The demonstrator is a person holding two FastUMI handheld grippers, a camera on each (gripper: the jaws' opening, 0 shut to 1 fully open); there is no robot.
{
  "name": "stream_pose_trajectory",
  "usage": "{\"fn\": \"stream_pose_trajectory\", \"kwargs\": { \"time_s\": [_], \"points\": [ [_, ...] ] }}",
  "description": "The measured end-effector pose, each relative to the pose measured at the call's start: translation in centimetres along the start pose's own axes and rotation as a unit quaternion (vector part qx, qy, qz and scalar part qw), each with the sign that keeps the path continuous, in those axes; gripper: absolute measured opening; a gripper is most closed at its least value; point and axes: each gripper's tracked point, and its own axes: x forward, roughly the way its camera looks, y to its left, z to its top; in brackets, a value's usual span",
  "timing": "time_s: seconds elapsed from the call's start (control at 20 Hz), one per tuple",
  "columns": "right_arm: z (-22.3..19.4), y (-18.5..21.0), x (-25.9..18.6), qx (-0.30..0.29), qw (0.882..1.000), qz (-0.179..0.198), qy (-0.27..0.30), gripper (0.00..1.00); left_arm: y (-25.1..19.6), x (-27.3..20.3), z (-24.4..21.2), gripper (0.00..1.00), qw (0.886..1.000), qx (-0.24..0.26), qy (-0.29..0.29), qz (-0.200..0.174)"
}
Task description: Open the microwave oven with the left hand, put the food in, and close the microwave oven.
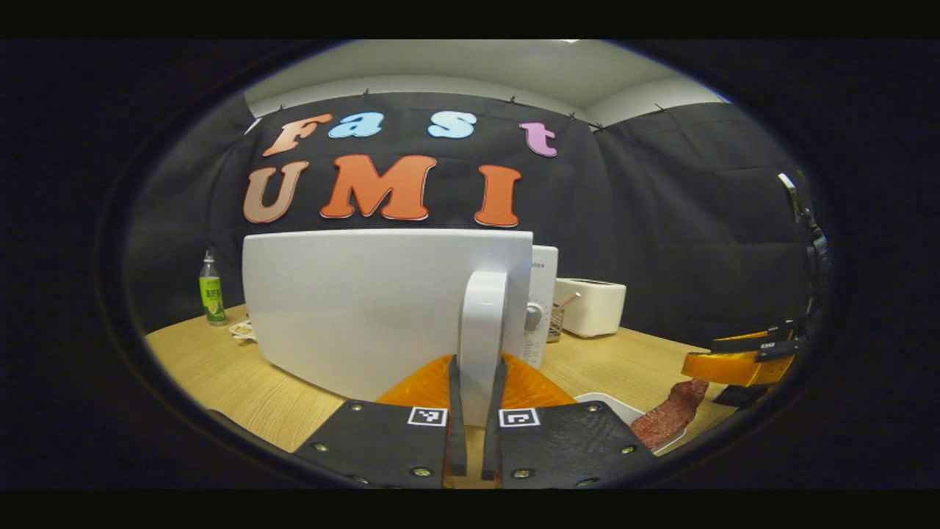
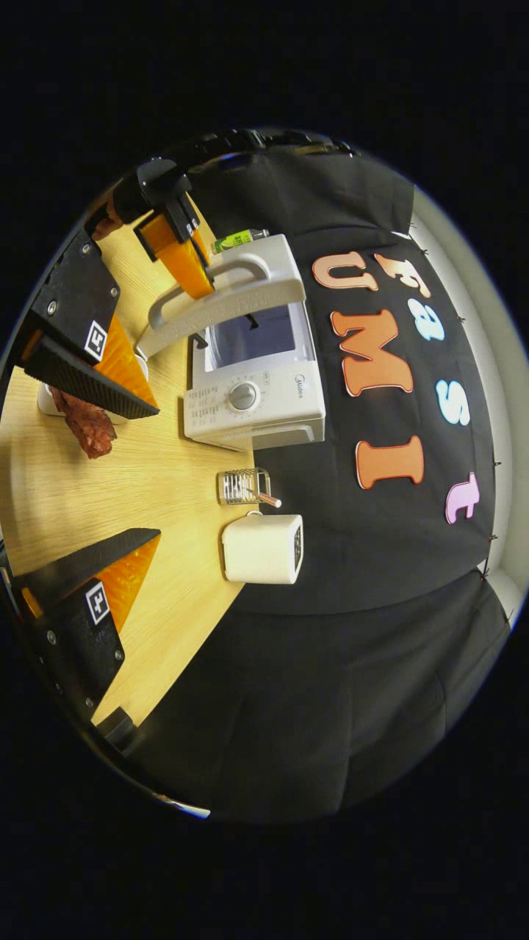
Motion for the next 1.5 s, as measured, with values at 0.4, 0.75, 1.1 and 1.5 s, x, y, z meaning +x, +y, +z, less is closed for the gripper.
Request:
{"fn": "stream_pose_trajectory", "kwargs": {
  "time_s": [0.4, 0.75, 1.1, 1.5],
  "points": [
    [-2.3, 1.4, 0.5, 0.008, 0.999, -0.012, 0.040, 0.92, 5.8, -9.9, 0.4, 0.12, 1.000, 0.013, -0.024, 0.014],
    [-4.0, 2.0, 0.5, 0.031, 0.997, -0.032, 0.056, 0.90, 12.2, -15.4, 0.8, 0.12, 0.997, 0.025, -0.052, 0.044],
    [-4.6, 2.8, 0.5, 0.106, 0.992, -0.024, 0.068, 0.74, 18.7, -18.4, 1.1, 0.09, 0.994, 0.065, -0.046, 0.077],
    [-4.6, 3.7, 0.6, 0.149, 0.985, -0.011, 0.088, 0.46, 23.1, -20.0, 1.0, 0.08, 0.994, 0.061, -0.043, 0.081]
  ]
}}
